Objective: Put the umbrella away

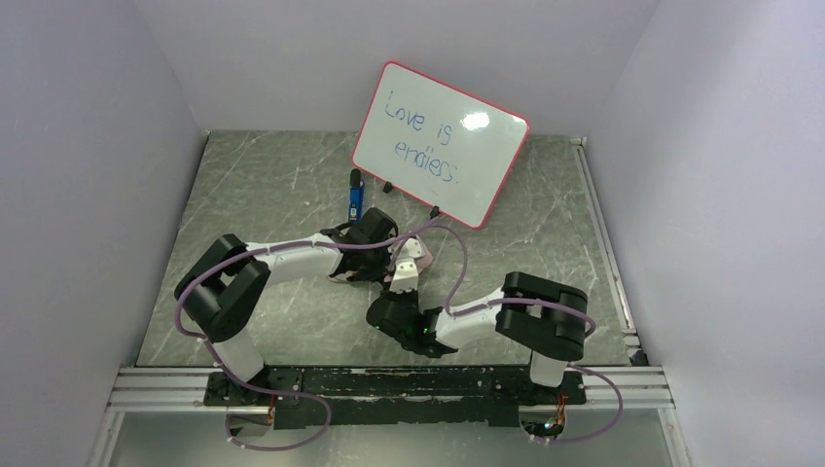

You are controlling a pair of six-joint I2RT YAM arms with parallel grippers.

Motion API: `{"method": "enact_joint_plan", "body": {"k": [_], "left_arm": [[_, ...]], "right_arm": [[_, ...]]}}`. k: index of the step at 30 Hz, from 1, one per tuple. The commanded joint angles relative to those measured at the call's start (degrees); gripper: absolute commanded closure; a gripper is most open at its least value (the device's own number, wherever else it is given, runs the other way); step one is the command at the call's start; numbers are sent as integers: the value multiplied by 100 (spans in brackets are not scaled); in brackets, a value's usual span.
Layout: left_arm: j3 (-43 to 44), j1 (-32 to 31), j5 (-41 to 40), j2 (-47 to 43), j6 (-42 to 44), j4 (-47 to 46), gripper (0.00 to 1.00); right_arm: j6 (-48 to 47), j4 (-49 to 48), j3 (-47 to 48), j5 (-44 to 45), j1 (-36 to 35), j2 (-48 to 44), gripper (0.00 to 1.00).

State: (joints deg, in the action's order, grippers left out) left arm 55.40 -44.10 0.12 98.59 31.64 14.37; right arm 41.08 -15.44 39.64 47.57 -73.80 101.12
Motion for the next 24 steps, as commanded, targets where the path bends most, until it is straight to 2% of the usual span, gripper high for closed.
{"method": "enact_joint_plan", "body": {"k": [1, 4, 7, 16, 24], "left_arm": [[-276, 17, -417, 543, -4, 424, 95], [-266, 15, -424, 556, -17, 426, 95], [-257, 15, -438, 560, -26, 428, 95], [-244, 15, -609, 606, -118, 387, 95], [-293, 15, -830, 534, -195, 236, 95]], "right_arm": [[273, 729, -395, -900, 112, 393, 80], [284, 780, -422, -943, 155, 358, 92], [273, 844, -445, -1008, 192, 281, 100], [-337, 480, -844, -1356, 209, -708, 100], [-344, 1049, -1038, -1615, 215, -1392, 100]]}}
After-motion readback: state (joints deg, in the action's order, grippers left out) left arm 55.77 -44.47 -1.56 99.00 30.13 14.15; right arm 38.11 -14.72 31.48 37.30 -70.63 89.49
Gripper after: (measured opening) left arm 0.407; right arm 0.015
